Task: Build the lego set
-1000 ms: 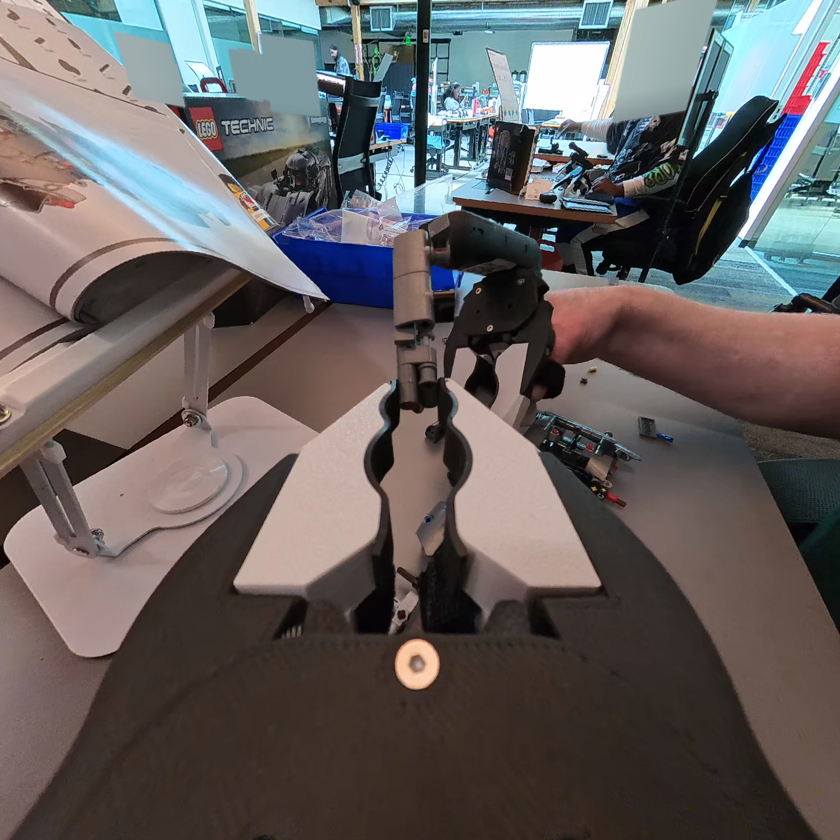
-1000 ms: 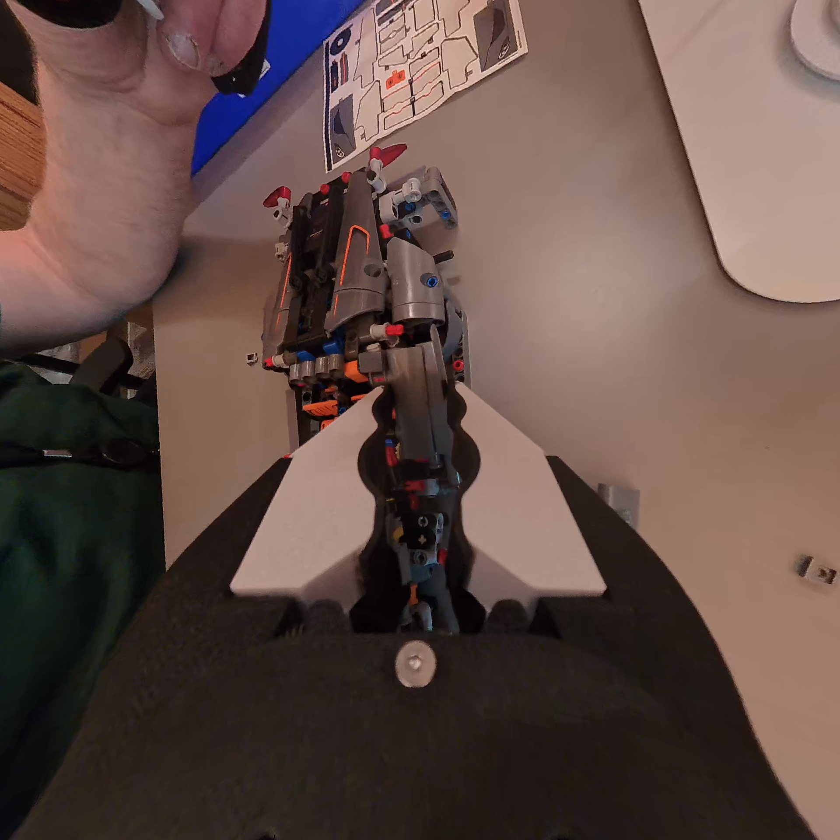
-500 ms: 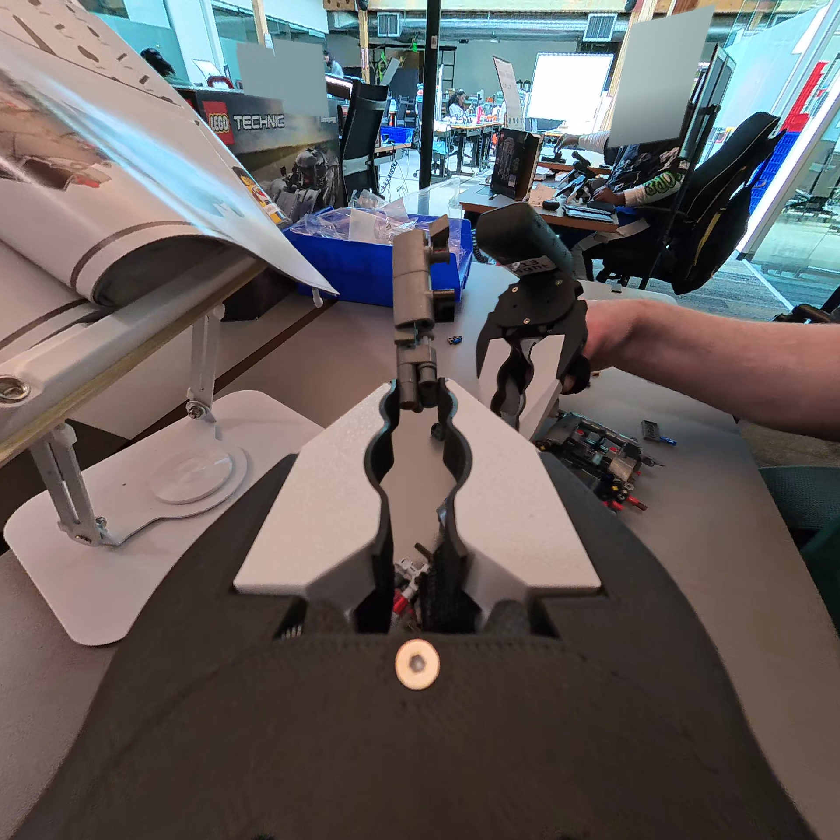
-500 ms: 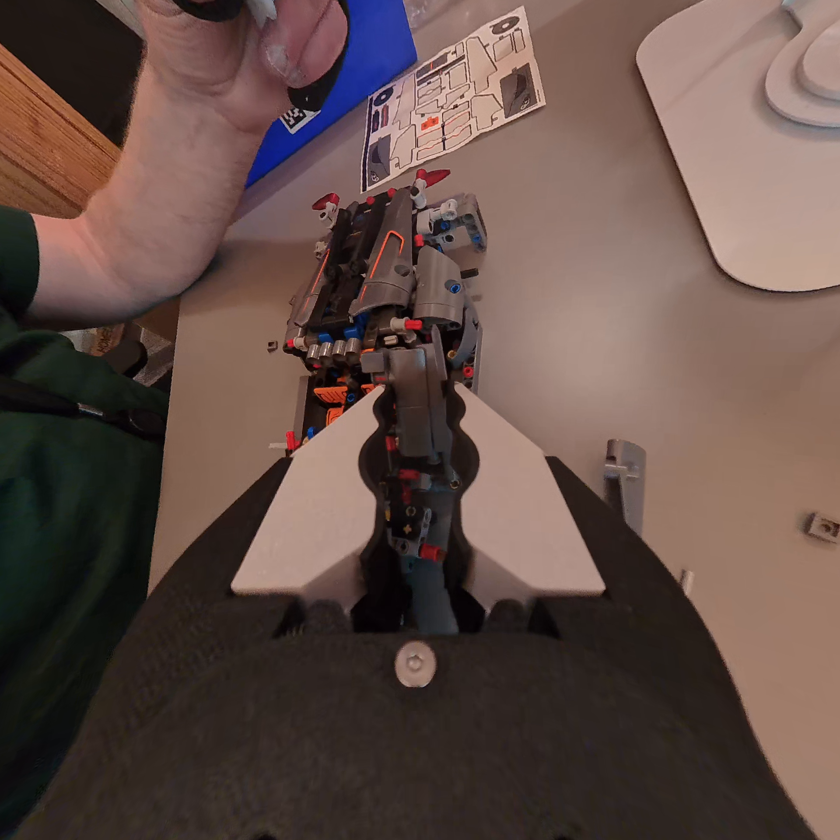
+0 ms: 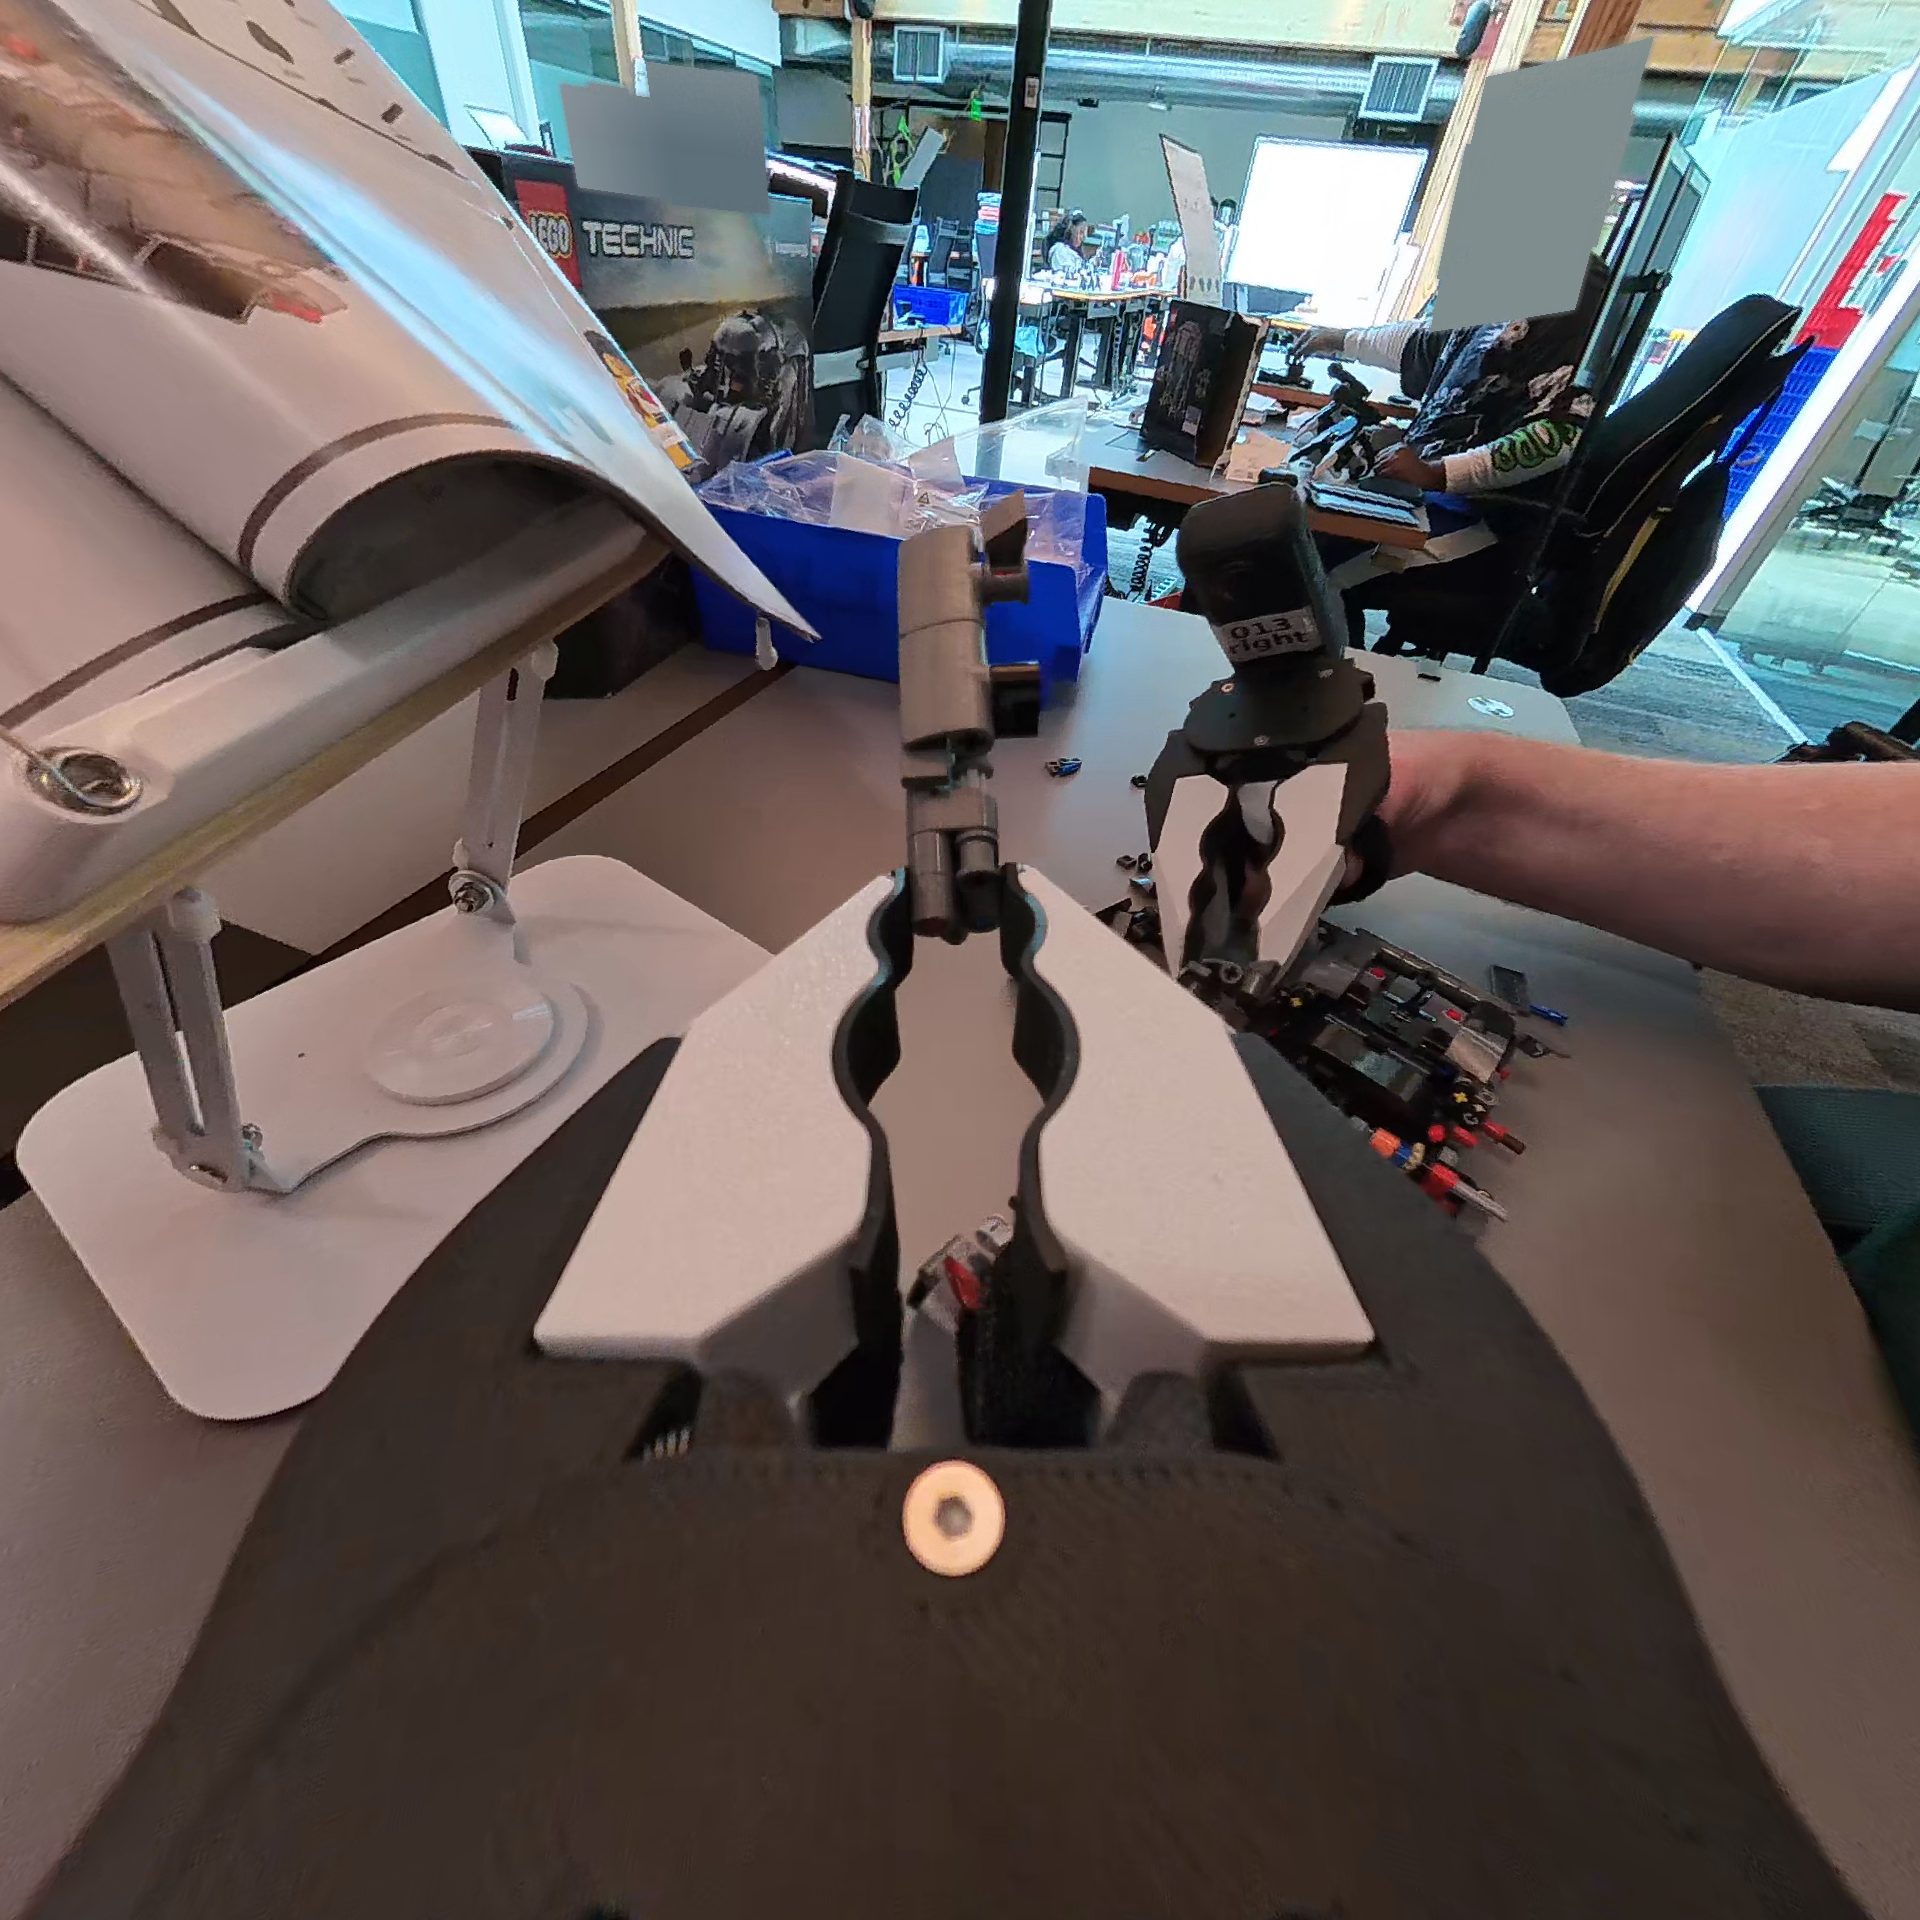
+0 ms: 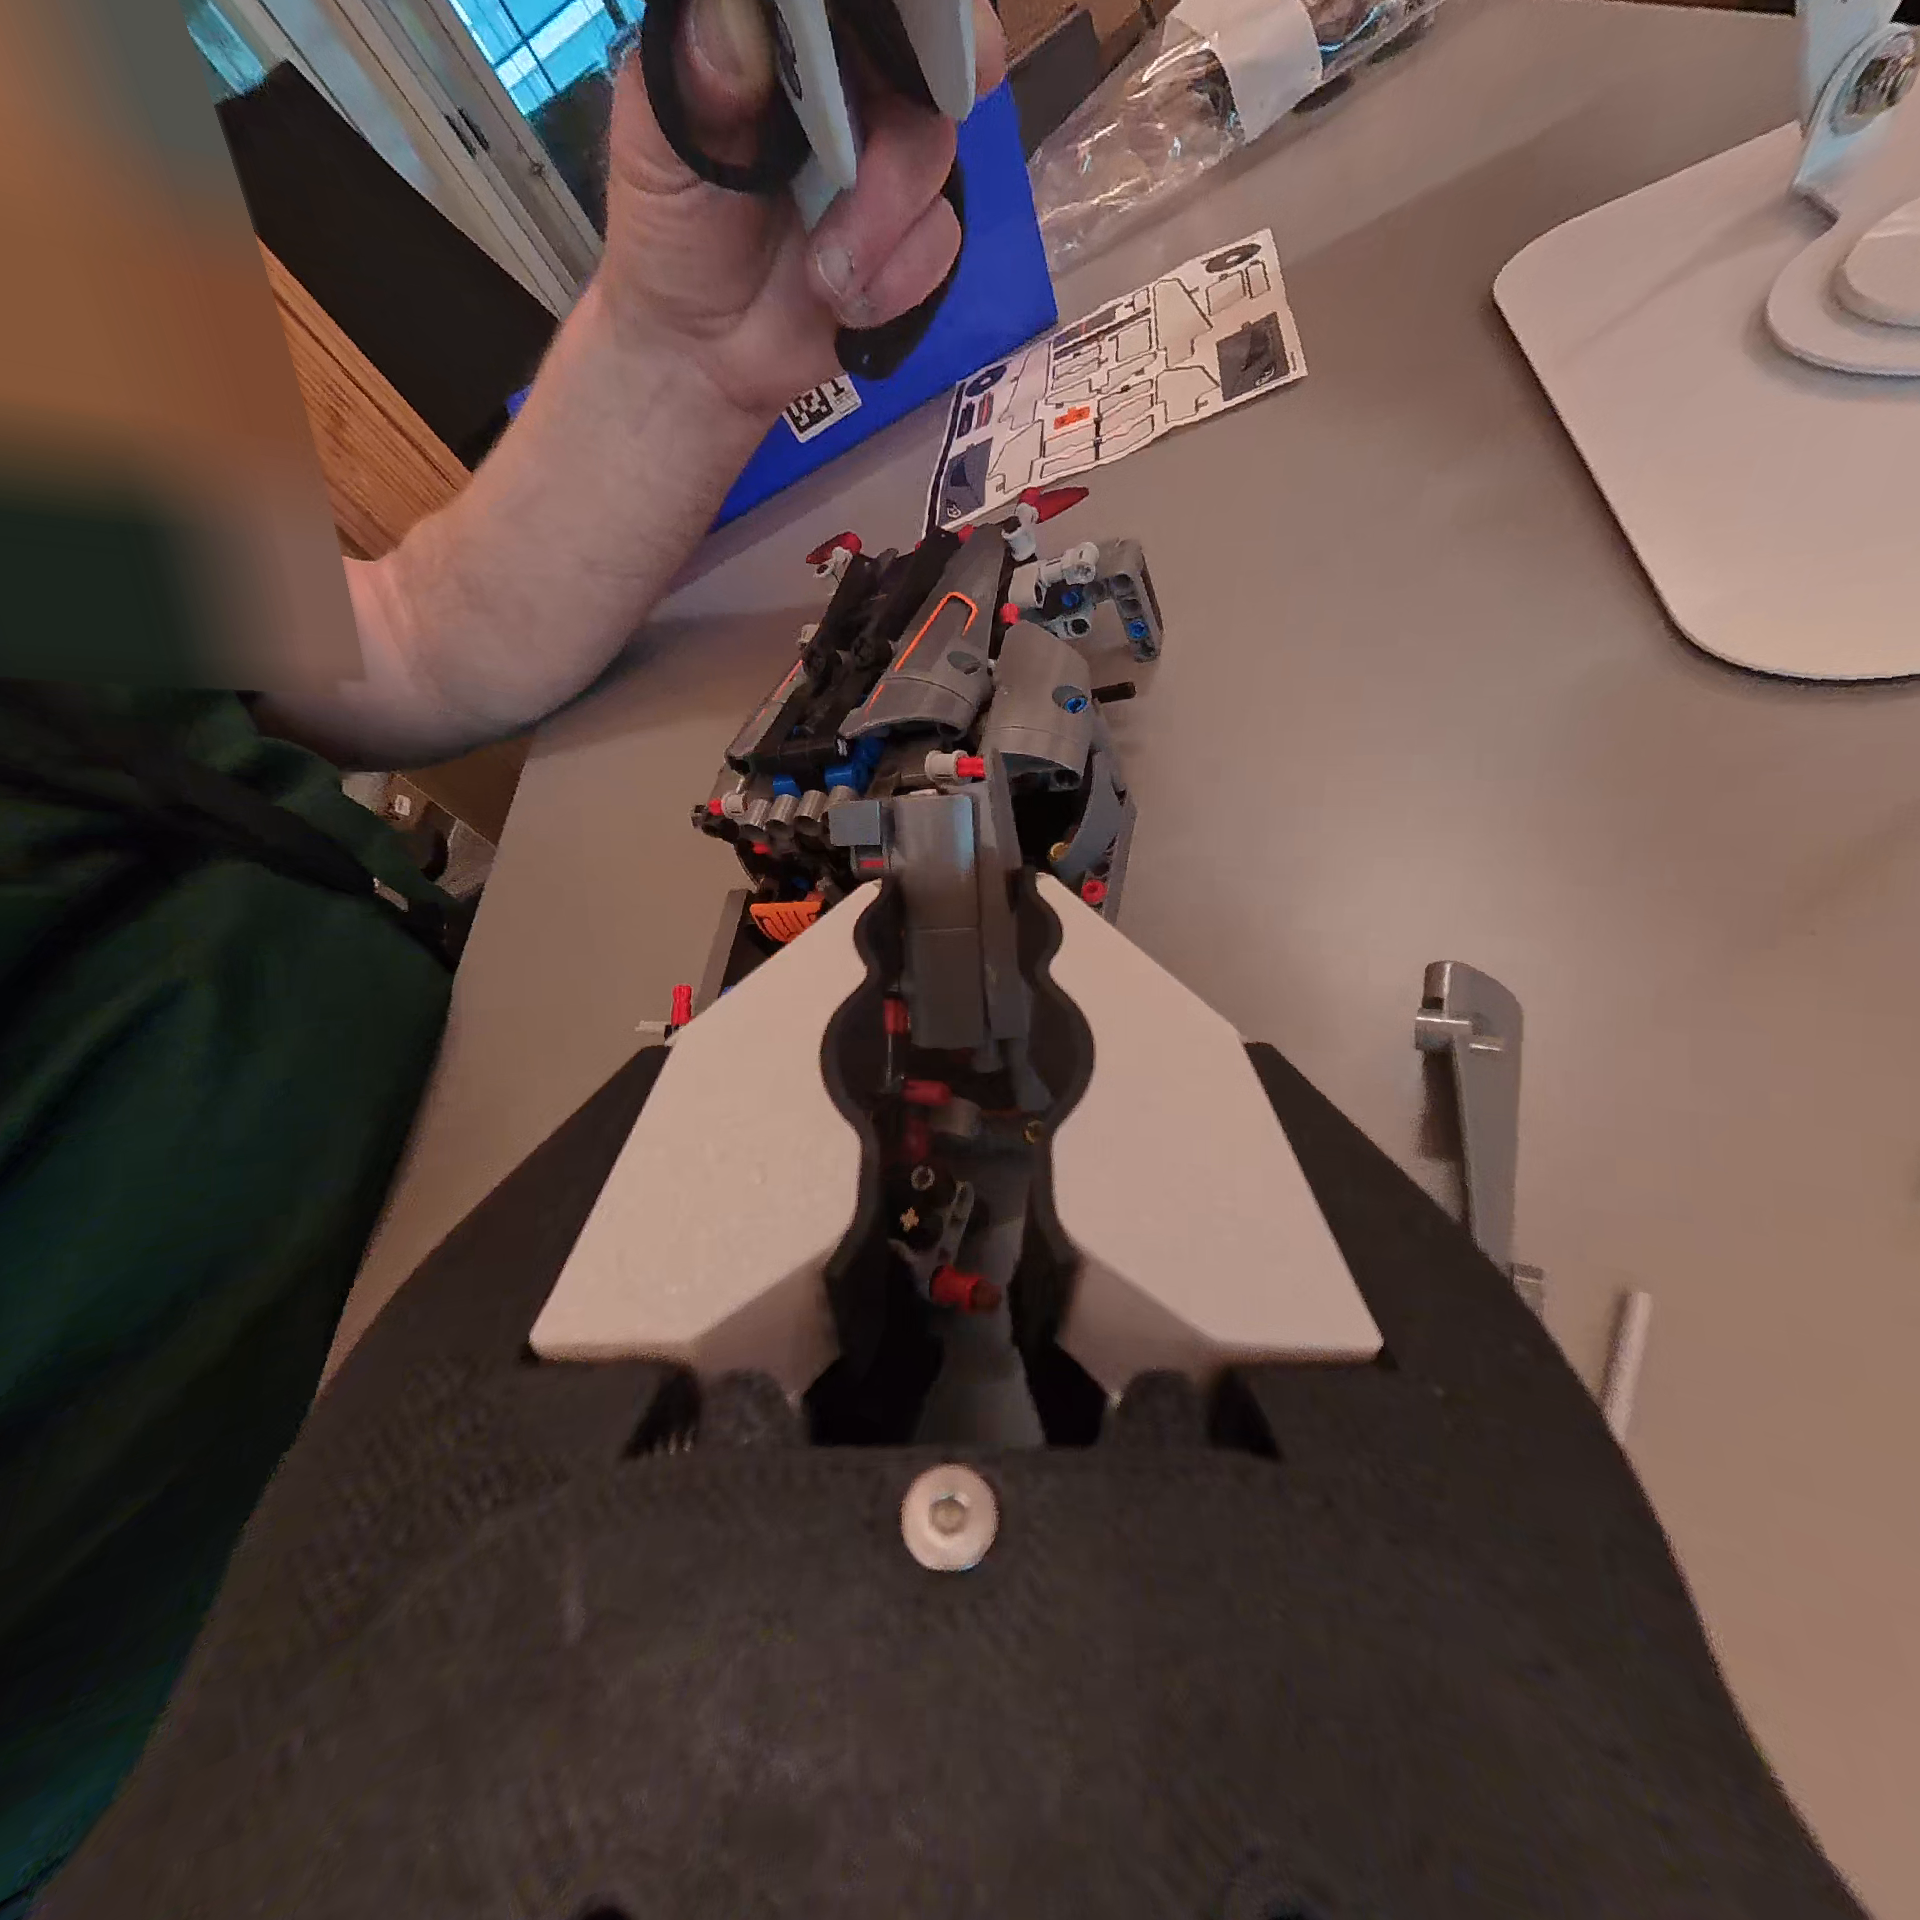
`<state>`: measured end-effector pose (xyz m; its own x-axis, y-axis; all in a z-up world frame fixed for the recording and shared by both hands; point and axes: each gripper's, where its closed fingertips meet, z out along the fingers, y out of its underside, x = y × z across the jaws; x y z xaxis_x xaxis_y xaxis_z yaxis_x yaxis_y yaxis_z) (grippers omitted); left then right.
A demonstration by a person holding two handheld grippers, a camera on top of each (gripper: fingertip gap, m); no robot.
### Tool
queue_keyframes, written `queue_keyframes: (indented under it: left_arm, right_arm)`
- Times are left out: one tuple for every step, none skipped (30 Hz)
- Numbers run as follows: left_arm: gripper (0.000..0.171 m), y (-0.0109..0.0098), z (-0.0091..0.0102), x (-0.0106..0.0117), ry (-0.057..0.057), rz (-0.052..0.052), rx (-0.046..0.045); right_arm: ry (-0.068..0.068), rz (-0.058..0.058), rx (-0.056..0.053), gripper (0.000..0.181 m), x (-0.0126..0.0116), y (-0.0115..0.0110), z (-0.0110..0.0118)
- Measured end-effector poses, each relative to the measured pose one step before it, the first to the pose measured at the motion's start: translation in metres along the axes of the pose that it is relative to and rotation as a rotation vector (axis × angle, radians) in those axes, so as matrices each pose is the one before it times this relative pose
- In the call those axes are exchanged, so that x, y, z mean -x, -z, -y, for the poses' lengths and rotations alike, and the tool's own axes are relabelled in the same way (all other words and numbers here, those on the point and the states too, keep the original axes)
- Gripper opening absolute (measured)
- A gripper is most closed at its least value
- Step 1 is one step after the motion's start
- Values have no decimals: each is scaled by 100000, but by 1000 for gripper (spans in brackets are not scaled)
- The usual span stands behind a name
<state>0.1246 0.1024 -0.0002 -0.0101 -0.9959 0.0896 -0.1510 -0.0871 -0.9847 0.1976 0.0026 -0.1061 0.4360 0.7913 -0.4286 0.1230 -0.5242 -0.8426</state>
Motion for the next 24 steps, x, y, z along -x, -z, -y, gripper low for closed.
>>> queue_keyframes:
  left_arm:
    - [14,29,-23,78,328,-13,-94]
    - [14,13,-46,67,167,100,-4]
    - [14,11,-49,72,41,154,89]
    - [14,0,-22,34,-10,79,31]
    - [14,15,6,8,-119,68,-68]
    - [14,24,0,6,-151,47,39]
    - [14,10,34,-8,-143,30,-55]
    - [14,24,53,-23,-149,3,-152]
    - [14,14,43,-35,-99,-63,-137]
    - [14,-7,26,-32,-6,-151,-120]
    - [14,-5,20,-35,-25,-117,-87]
    - [14,-16,-1,-25,-84,-89,-65]
    - [14,-20,0,-32,-46,-111,5]
    - [14,-13,7,-22,-27,-97,-44]
    - [14,-1,32,-32,1,-147,-176]
    - [14,-10,20,-26,52,-159,-146]
    - [14,-6,-2,-16,-50,-77,-64]
    - [14,-17,0,-20,-110,-64,-74]
    - [14,-16,-13,-23,19,-166,-42]
    - [14,-33,-36,1,75,-125,17]
    - [14,-27,-37,0,31,-79,89]
    - [14,-40,-53,18,63,-21,78]
    - [14,-40,-65,16,104,-93,102]
    - [14,-40,-64,20,143,-47,94]
  right_arm:
    - [746,-82,261,20,15,3,-23]
    - [4,65,343,20,-11,15,-46]
    - [-227,475,-183,20,36,31,20]
    - [-103,401,-117,20,41,58,2]
    - [-85,218,54,20,11,45,-22]
    - [-90,142,0,20,5,45,-6]
    - [190,120,-171,20,35,25,17]
    - [437,288,-223,20,86,30,22]
    - [126,351,-39,20,60,28,-4]
    - [-158,317,165,20,22,17,-32]
    - [-303,175,47,20,-15,9,-1]
    - [-82,-24,114,20,-10,-19,-11]
    - [133,51,5,20,6,-6,9]
    - [98,16,-153,20,16,10,27]
    - [190,-78,-19,20,13,5,5]
    - [451,-82,79,20,42,0,-17]
    - [339,-73,82,20,35,-18,-14]
    - [22,-237,333,20,-18,-46,-41]
    - [-92,-434,678,21,-61,-75,-80]
    - [-156,-56,178,21,-20,-50,-1]
    - [-476,-43,119,21,-37,-31,-4]
    - [-213,-307,157,22,-48,-31,-19]
    - [279,-147,-23,22,30,-33,16]
    - [219,-332,74,22,-16,-6,-5]
